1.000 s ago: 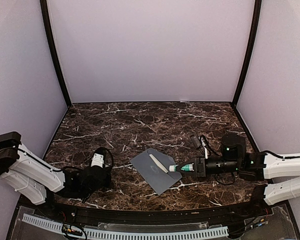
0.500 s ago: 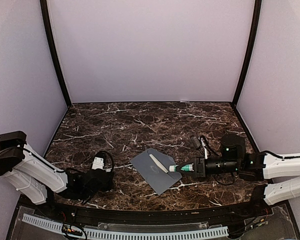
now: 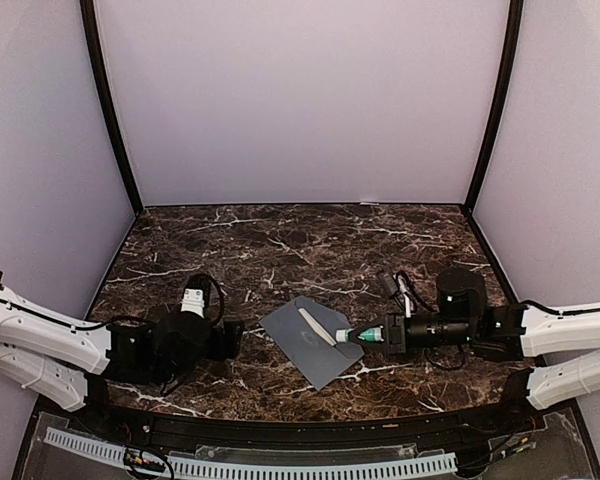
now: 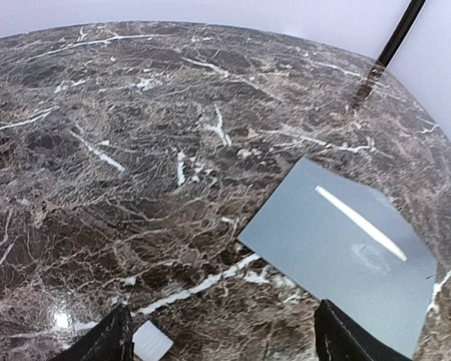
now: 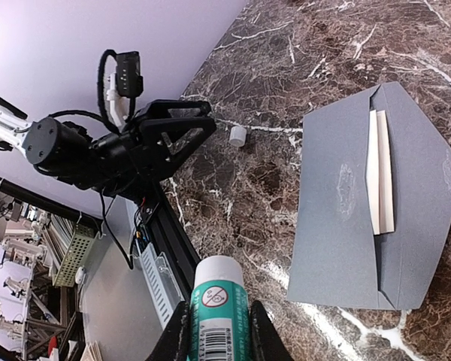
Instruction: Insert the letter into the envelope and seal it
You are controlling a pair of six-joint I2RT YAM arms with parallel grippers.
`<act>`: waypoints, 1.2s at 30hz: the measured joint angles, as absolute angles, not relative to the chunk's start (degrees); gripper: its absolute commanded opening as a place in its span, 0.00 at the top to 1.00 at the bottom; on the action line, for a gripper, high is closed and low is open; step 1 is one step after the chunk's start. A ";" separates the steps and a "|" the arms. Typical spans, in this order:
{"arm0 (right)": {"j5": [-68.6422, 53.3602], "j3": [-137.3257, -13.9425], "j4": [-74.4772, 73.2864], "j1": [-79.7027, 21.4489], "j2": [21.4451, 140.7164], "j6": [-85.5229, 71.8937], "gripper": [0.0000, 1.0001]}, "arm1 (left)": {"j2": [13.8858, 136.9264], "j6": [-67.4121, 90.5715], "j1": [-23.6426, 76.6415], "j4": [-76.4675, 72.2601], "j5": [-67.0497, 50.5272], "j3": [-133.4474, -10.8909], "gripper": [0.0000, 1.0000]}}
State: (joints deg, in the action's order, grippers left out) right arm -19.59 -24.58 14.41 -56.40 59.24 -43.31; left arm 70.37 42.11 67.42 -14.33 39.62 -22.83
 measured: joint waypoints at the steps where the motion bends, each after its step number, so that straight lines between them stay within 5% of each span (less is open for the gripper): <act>1: -19.42 -24.73 14.76 -56.40 59.55 -43.29 1.00 | 68.73 41.95 67.42 -13.50 39.44 -23.44 0.17; 18: -11.70 -30.57 31.99 -56.42 69.56 -41.43 1.00 | 54.92 41.95 67.42 -10.00 29.61 -30.00 0.24; 36: -8.95 -40.07 59.51 -58.41 79.83 -25.74 1.00 | 57.76 49.47 67.42 -31.70 19.92 -37.47 0.24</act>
State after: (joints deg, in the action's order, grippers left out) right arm -8.95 -40.07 59.51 -58.41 79.83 -25.74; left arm 57.76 49.47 67.42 -31.70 19.92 -37.47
